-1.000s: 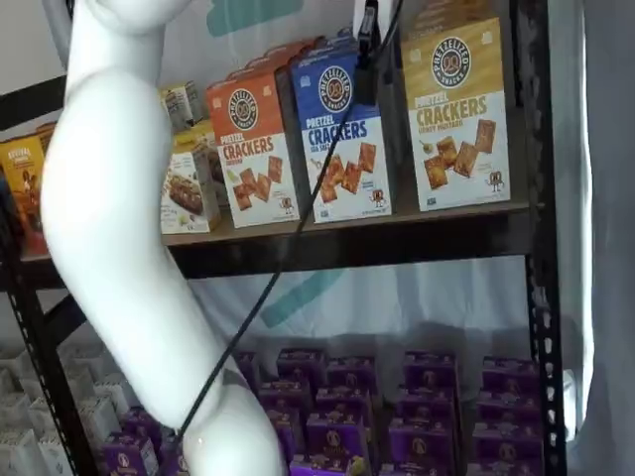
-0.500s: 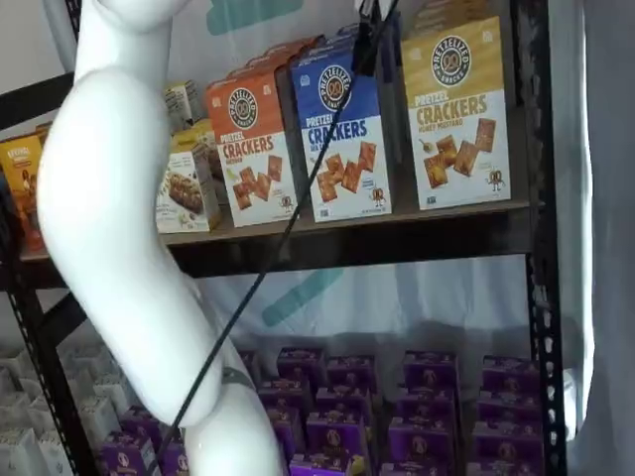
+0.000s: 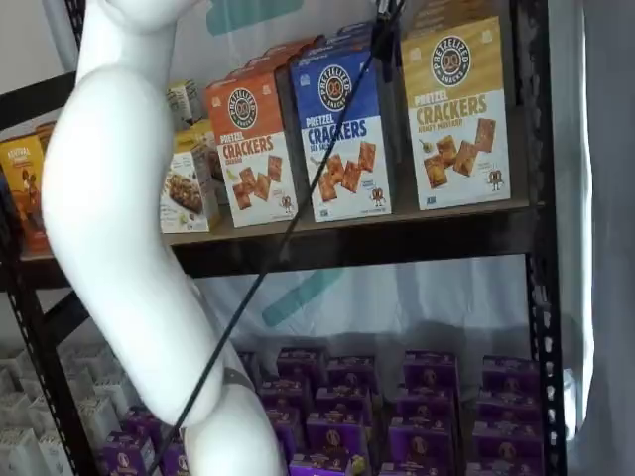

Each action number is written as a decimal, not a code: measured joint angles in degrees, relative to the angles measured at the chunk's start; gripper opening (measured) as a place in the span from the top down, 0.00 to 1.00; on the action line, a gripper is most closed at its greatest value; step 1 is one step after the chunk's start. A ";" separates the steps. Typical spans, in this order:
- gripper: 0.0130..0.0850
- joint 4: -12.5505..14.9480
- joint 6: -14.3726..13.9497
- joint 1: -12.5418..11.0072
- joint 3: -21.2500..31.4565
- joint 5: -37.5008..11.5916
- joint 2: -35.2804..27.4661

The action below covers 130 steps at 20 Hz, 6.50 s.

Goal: Retrieve the yellow and white box located on the top shelf, the sixth one from the left

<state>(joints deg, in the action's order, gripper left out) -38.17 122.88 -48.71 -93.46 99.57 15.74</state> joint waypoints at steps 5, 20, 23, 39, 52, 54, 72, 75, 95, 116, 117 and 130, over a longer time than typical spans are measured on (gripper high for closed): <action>0.00 1.29 0.55 1.24 -1.08 -2.56 -1.93; 0.00 9.53 0.73 5.48 -7.74 -3.36 -7.95; 0.00 11.95 -0.06 6.70 -10.66 -1.35 -9.88; 0.00 18.31 -1.01 9.69 -15.93 1.39 -13.14; 0.00 23.29 -1.27 11.82 -17.29 2.84 -13.79; 0.00 24.63 -1.25 12.34 -17.65 3.22 -13.95; 0.00 26.88 -1.19 13.18 -16.71 3.34 -13.72; 0.00 26.69 -1.20 13.18 -16.32 3.02 -13.57; 0.28 26.39 -1.19 13.10 -16.47 2.46 -13.68; 0.28 25.48 -0.71 11.95 -17.22 4.21 -12.86; 0.28 25.37 -0.57 11.76 -16.79 4.17 -12.38; 0.33 24.25 0.90 9.55 -14.78 5.96 -9.42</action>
<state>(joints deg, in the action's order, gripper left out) -13.91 123.79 -39.16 -108.24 105.52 6.32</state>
